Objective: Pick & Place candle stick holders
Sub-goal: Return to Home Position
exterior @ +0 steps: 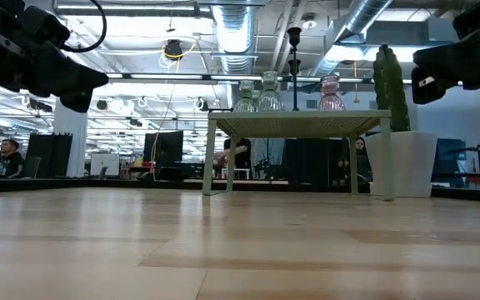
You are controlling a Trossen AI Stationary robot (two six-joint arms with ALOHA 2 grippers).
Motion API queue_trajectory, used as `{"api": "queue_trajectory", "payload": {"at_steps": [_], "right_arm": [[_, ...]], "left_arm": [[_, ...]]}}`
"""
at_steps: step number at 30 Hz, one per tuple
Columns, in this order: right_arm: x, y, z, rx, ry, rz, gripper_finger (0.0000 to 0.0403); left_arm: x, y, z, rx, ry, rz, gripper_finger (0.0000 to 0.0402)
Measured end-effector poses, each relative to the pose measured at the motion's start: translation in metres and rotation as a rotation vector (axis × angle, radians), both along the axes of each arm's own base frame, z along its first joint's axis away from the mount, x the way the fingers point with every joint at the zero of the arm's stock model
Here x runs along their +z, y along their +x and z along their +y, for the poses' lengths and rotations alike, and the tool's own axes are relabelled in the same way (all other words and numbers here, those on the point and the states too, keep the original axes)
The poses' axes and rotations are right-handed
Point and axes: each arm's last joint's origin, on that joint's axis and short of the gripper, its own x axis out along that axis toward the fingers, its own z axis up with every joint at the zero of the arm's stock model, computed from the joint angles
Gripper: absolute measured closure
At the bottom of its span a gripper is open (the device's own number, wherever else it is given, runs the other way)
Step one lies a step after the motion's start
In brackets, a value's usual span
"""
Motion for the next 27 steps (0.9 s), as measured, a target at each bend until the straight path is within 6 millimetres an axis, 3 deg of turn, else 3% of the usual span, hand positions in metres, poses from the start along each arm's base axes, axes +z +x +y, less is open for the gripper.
{"api": "queue_trajectory", "payload": {"at_steps": [27], "right_arm": [[0.0, 0.0, 0.0, 0.0, 0.05, 0.008, 0.0403]], "left_arm": [[-0.016, 0.012, -0.001, 0.0, 0.017, 0.195, 0.0395]]}}
